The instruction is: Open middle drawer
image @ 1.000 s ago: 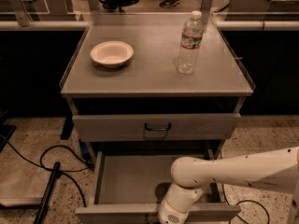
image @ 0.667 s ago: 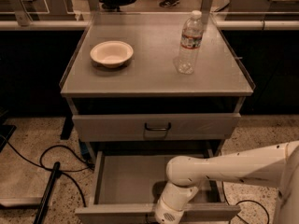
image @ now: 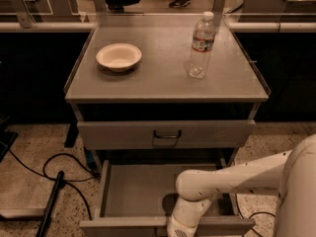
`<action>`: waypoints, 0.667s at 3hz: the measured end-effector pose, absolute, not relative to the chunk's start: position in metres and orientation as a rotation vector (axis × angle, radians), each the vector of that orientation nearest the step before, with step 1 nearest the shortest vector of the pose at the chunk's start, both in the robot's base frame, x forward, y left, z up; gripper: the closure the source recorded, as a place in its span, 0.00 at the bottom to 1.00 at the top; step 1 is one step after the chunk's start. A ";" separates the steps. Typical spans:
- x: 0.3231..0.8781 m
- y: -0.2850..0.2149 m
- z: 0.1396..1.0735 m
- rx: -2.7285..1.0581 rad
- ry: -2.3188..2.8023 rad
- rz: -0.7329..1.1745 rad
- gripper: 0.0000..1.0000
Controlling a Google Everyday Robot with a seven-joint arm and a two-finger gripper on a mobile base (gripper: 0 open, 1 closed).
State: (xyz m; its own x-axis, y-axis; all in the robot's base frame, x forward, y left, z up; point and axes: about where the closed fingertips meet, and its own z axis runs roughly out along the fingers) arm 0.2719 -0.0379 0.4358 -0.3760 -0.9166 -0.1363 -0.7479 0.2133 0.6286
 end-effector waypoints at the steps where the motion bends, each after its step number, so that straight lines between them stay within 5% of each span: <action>1: 0.257 -0.044 0.445 1.550 -2.224 -0.918 0.00; 2: 0.257 -0.044 0.445 1.550 -2.224 -0.918 0.00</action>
Offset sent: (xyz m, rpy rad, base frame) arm -0.0820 -0.0544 0.0679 0.1056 0.0332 -0.1032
